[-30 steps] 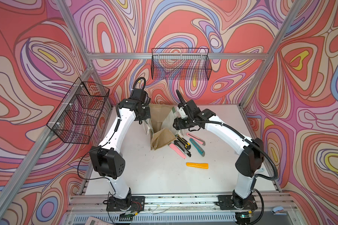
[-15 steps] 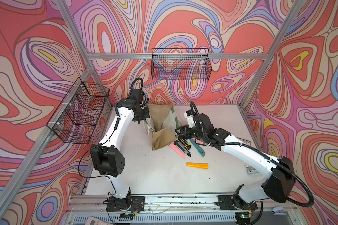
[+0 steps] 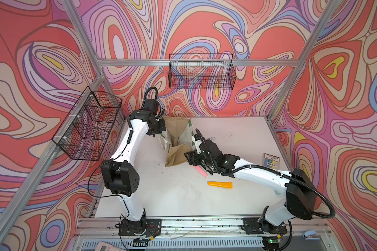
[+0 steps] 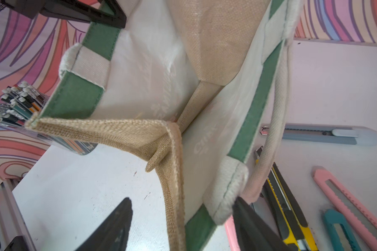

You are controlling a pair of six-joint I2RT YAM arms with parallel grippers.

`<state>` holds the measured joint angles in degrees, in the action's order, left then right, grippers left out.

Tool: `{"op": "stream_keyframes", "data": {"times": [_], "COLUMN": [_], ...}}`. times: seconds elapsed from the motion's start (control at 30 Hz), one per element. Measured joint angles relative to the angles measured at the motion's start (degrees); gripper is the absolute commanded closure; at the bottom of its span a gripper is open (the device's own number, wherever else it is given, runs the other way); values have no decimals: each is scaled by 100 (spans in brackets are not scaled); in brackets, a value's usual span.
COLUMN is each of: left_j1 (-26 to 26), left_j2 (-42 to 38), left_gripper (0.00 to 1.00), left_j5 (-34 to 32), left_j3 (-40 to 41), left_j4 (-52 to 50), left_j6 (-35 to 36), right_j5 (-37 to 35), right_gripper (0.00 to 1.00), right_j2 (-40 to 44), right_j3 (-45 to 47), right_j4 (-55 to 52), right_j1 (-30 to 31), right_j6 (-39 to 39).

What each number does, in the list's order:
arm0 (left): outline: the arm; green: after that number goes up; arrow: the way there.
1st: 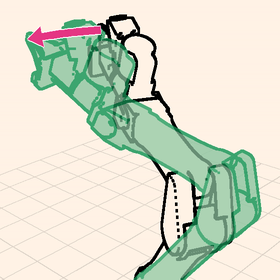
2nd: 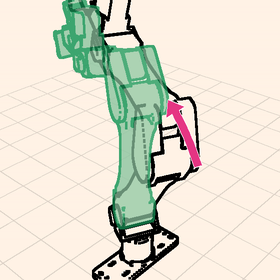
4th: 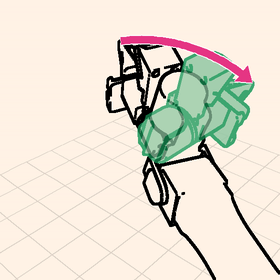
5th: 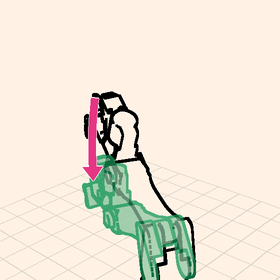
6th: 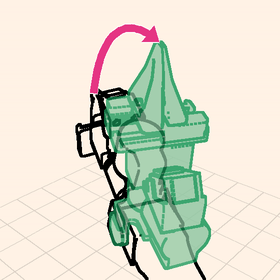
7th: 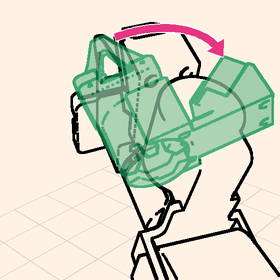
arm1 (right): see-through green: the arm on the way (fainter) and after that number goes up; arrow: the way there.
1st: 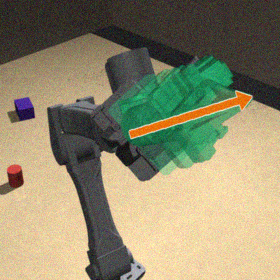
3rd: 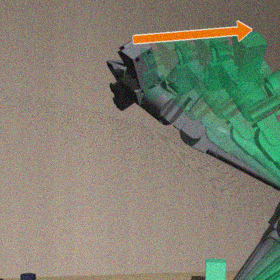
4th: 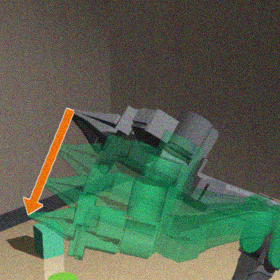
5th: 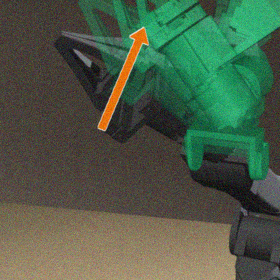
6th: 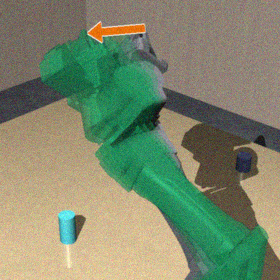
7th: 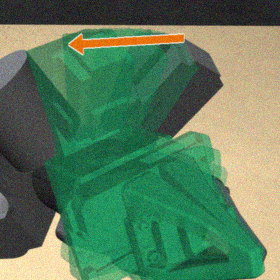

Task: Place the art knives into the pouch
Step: Open the pouch at the center of the board.

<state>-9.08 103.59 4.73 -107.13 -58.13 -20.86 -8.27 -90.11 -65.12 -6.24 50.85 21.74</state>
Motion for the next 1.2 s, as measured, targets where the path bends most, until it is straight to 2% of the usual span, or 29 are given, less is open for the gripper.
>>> {"op": "stream_keyframes", "data": {"times": [0.17, 0.3, 0.6, 0.8, 0.9, 0.93, 1.07, 1.2], "left_j1": [31, 66, 90, 90, 90, 90, 90, 90], "left_j2": [13, 79, 179, 179, 179, 179, 179, 179], "left_gripper": [100, 100, 100, 100, 100, 100, 100, 100], "left_j5": [87, 144, 179, 219, 269, 278, 282, 282], "left_j3": [0, -15, -90, -90, -90, -90, -90, -90], "left_j4": [4, 4, 2, 2, 2, 4, 4, 4], "left_j6": [-26, -39, -42, -42, -42, -42, -42, -42], "right_j5": [-352, -402, -199, -44, -48, -46, -70, -243], "right_gripper": [24, 24, 29, 31, 36, 38, 57, 88], "right_j2": [46, 407, 643, 498, 356, 308, 127, -20], "right_j3": [144, 531, 881, 986, 986, 988, 997, 997], "right_j4": [13, 22, 321, 525, 710, 774, 1080, 1237], "right_j1": [-2, -2, 155, 175, 173, 175, 175, 173], "right_j6": [39, 166, 374, 584, 656, 675, 745, 756]}}
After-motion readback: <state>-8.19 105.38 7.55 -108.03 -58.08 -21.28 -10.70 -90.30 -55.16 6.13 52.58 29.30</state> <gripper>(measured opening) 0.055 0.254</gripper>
